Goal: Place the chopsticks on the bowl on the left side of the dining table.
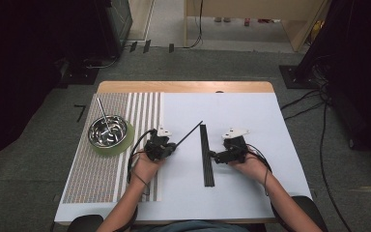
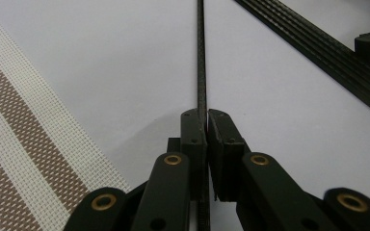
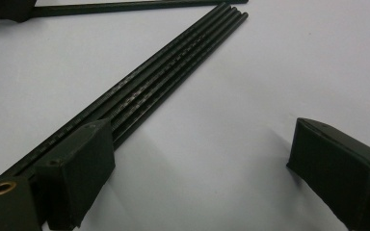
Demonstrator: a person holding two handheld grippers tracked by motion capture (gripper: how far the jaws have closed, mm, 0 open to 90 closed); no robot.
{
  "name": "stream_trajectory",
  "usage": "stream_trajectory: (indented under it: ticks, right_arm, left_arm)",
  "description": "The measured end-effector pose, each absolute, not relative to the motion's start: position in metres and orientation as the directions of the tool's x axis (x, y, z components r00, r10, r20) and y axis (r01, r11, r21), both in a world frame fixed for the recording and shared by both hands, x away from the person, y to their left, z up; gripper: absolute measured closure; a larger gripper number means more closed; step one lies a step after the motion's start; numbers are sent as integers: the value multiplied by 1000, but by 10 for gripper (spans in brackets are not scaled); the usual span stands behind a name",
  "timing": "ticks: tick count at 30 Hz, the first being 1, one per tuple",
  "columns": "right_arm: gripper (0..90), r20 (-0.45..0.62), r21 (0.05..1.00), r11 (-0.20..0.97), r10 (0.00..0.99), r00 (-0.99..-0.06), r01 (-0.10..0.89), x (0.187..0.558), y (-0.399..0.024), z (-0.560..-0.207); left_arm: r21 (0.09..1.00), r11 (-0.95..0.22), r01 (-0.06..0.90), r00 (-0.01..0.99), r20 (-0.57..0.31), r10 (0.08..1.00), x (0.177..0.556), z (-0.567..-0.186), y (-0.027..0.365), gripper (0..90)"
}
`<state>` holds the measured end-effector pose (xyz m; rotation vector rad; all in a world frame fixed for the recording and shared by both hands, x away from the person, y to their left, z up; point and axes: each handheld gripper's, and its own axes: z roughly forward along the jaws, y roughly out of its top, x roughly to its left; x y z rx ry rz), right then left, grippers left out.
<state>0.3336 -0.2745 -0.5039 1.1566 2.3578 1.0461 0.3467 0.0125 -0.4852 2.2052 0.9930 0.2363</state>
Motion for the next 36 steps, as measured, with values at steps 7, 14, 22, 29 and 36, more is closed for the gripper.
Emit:
stream_trajectory:
  ticks: [7,14,22,29,36]
  right_arm:
    - [83,38,729,406,780,-624,551,334,-275,-504]
    - [83,39,729,405,780,-624,551,334,-275,-504]
    - [83,38,729,406,780,-624,551,334,-275,-504]
    - [83,39,729,405,780,-624,551,334,-275,-504]
    - [83,38,729,406,780,-624,551,334,-275,-504]
  left_arm:
    - [658,-452,602,693,-150,705,350,-482,14,875]
    - [661,-442,606,697,-172,696,353,-472,19,876]
    - [679,-448,582,711,-157,685,352,-462,22,876]
    - [683,-440,583,724,-189,664,353,-453,28,875]
    - [692,-440,572,731,-188,656,352,-445,34,875]
